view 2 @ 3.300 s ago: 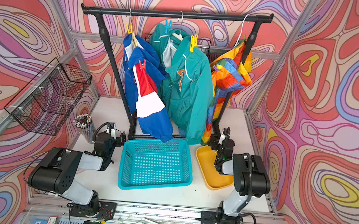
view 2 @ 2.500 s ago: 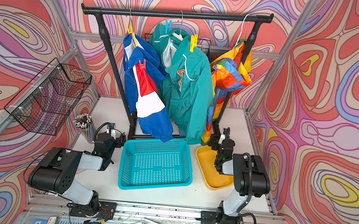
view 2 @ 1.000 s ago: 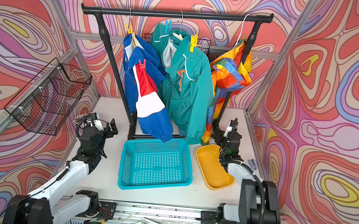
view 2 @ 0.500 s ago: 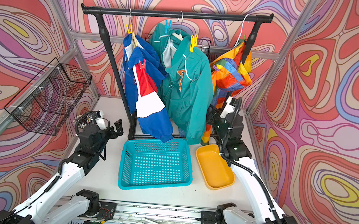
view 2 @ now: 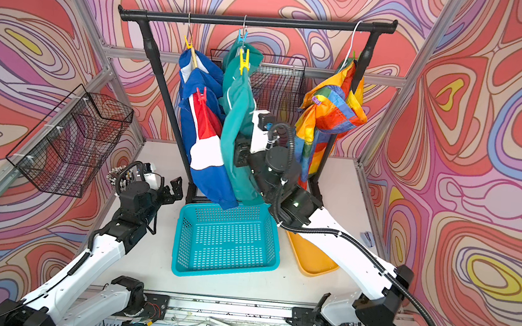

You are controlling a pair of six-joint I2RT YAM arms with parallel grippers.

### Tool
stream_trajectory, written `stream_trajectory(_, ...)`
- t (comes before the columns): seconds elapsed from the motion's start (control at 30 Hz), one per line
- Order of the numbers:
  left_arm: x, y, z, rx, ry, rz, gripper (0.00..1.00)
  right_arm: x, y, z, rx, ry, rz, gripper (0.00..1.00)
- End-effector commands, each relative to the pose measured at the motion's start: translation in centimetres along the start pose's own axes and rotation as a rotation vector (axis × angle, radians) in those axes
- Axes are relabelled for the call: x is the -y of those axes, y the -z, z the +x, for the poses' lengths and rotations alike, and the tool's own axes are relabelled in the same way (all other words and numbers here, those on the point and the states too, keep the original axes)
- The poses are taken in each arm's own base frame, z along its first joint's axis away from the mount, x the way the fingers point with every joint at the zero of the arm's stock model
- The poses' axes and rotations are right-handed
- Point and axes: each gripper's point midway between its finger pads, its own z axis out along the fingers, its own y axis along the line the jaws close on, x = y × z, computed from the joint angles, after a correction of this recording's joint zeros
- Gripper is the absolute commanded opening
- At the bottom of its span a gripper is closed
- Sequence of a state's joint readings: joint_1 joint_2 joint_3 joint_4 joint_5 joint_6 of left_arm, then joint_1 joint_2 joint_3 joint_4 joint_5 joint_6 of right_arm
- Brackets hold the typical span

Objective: Remove the clothespins securing jackets to the hanger
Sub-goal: Adjust the hanger on the clothesline, then pick up the hanger from the clothesline.

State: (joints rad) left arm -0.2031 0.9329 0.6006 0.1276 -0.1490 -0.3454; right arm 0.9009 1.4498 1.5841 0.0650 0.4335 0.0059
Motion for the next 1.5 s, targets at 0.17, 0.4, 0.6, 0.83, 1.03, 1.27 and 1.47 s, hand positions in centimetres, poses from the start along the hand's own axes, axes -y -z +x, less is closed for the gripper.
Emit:
stream_trajectory(0.17, 0.9, -0.2, 0.8, -0.044, 0.017, 0.046, 1.00, 2.6, 0.9, -4.4, 0.095, 0.115, 0.204, 0.63)
stream_trajectory(0.4, 4.2, -0.9, 0.2, -0.057, 0.058, 0.186, 1.00, 5.1, 2.9, -6.2, 0.072, 0.139, 0.305, 0.65)
stream_trajectory(0.6, 5.9, -1.3, 0.6, -0.075, 0.059, 0.240, 1.00, 5.1, 3.5, -7.5, 0.038, 0.196, 0.284, 0.70)
stream_trajectory(0.83, 6.2, -1.1, 0.7, -0.091, 0.062, 0.240, 1.00, 6.3, 3.0, -7.0, -0.076, 0.311, 0.362, 0.76)
stream_trajectory(1.03, 7.5, -0.3, 1.2, -0.086, -0.001, 0.243, 1.00, 13.6, 3.1, -6.3, -0.156, 0.231, 0.478, 0.75)
stream_trajectory(1.27, 7.5, -0.2, 2.9, -0.126, 0.005, 0.236, 1.00, 18.6, 3.3, -7.3, -0.175, 0.267, 0.629, 0.76)
stream_trajectory(1.47, 7.8, -0.3, 3.2, -0.135, -0.010, 0.236, 1.00, 21.7, 2.3, -6.2, -0.216, 0.241, 0.692, 0.74)
